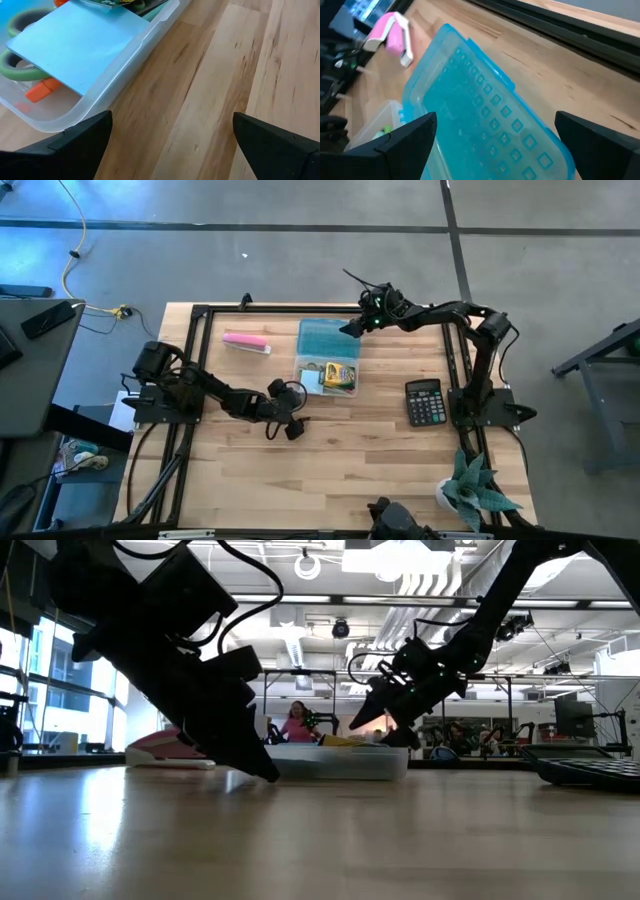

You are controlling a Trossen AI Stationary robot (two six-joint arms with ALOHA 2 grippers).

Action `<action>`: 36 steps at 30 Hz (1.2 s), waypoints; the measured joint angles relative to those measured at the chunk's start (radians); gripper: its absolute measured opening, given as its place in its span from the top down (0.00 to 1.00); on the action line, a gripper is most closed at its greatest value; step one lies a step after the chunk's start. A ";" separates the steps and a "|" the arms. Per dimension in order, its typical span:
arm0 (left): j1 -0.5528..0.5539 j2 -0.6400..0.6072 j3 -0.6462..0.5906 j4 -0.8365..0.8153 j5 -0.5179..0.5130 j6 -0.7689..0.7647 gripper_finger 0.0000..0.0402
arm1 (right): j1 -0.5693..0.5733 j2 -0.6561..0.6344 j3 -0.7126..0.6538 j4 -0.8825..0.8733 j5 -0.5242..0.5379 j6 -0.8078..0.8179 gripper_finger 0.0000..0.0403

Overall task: Pack school essentials
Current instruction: Close the blue supply box

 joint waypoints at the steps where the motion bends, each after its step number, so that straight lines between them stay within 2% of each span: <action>1: 0.000 0.000 0.000 0.001 0.000 -0.001 0.00 | 0.000 0.000 0.000 0.002 -0.011 -0.012 0.02; 15: -0.001 0.000 0.000 0.025 0.000 -0.018 0.00 | 0.000 -0.025 0.000 0.010 -0.087 -0.118 0.02; 36: 0.019 0.000 0.000 0.021 0.000 -0.102 0.00 | 0.024 -0.117 0.000 -0.029 -0.169 -0.130 0.02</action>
